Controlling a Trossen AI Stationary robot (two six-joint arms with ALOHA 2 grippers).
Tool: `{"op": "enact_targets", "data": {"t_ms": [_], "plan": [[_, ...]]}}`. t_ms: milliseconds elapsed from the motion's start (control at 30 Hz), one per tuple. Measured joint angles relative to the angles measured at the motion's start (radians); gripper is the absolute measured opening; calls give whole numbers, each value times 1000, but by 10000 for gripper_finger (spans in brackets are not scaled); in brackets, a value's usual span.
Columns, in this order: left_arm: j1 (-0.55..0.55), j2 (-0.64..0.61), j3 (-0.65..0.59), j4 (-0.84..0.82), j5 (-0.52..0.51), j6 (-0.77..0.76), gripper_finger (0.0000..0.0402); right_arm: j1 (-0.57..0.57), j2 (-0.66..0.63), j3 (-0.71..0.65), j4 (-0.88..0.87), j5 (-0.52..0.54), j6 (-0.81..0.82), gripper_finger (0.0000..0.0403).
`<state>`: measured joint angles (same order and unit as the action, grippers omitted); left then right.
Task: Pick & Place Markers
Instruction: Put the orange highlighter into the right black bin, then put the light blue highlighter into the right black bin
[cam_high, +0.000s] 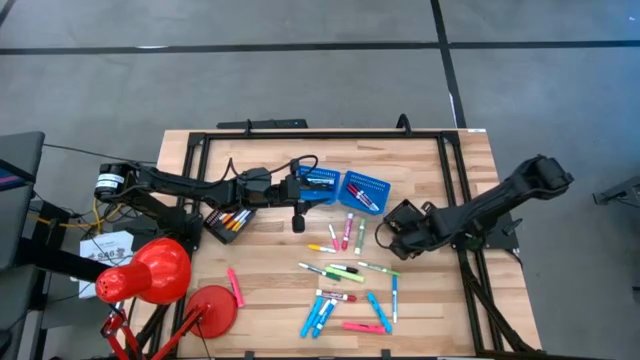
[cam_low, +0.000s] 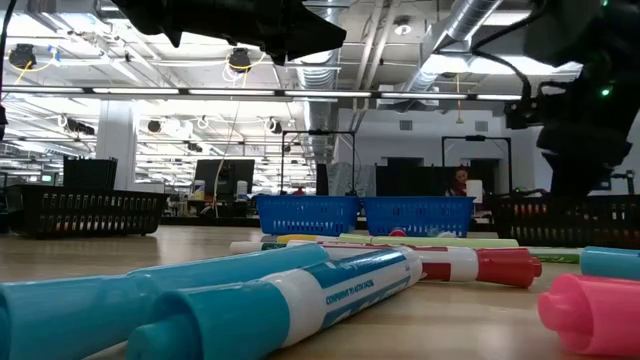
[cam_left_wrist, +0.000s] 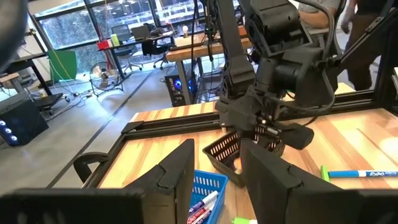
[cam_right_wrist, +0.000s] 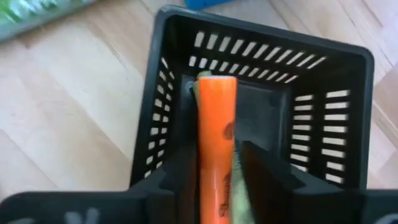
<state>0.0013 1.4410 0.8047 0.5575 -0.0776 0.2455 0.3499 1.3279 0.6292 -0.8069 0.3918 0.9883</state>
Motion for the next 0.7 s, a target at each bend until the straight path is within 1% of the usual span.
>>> {"op": "enact_targets", "data": {"t_ms": [167, 300, 433, 567, 700], "plan": [[0, 0, 0, 0, 0, 0, 127, -19, 17, 10, -4, -1, -1, 172], [0, 0, 0, 0, 0, 0, 127, -24, 15, 57, -1, -2, -20, 193], [0, 0, 0, -2, 0, 0, 127, -8, 14, 132, -1, -3, -90, 197], [0, 0, 0, -4, 0, -9, 127, 16, 14, 202, 13, -4, -133, 188], [0, 0, 0, -4, 0, -56, 127, 66, 14, 218, 97, -22, -154, 178]]}}
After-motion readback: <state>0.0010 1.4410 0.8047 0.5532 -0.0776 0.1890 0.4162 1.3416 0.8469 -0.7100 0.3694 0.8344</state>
